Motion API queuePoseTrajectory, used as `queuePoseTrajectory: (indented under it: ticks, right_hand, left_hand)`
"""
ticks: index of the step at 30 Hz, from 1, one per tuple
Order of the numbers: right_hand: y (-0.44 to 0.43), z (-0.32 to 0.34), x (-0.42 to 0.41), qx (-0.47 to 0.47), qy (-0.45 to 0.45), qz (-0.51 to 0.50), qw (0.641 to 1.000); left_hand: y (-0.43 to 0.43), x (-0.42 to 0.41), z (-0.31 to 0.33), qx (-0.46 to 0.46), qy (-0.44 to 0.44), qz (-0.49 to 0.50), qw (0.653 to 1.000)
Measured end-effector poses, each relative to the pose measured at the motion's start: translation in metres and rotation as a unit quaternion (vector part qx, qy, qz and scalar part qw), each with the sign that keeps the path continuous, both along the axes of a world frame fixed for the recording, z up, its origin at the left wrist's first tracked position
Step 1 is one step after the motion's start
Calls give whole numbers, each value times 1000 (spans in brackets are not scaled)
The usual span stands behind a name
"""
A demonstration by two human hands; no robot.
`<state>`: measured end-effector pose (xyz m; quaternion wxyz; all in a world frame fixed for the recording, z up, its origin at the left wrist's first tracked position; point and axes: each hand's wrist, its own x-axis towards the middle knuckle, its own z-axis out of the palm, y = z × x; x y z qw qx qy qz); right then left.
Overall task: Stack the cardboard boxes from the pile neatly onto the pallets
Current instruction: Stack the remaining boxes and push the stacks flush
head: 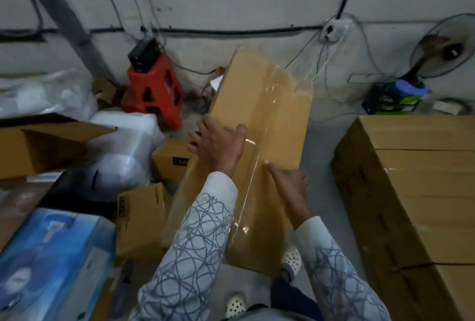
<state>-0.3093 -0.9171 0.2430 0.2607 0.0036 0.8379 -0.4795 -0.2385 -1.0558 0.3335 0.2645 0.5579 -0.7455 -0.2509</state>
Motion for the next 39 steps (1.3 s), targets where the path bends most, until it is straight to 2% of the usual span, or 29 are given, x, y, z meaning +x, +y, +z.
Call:
queuePoseTrajectory:
  ticks: [2, 4, 9, 17, 24, 30, 36, 39]
  right_hand:
    - [25, -31, 7, -45, -22, -24, 998]
    - [51, -33, 25, -72, -47, -48, 995]
    - [115, 19, 81, -123, -157, -104, 974]
    - [262, 28, 122, -162, -246, -210, 932]
    - [439, 8, 174, -228, -273, -366, 860]
    - [585, -16, 209, -265, -227, -511, 785]
    - [711, -5, 217, -239, -202, -646, 696]
    - [768, -12, 206, -225, -196, -684, 666]
  left_hand:
    - [16, -2, 15, -31, -29, -57, 997]
    - [34, -10, 26, -56, -63, -121, 989]
    - [101, -33, 38, -114, -143, -269, 946]
    - [264, -56, 13, -145, -199, -394, 886]
    - [486, -37, -23, -153, -228, -521, 808]
    - [668, -10, -30, -169, -180, -639, 728]
    - [800, -12, -43, -135, -157, -716, 667]
    - [869, -26, -46, -111, -140, -747, 641]
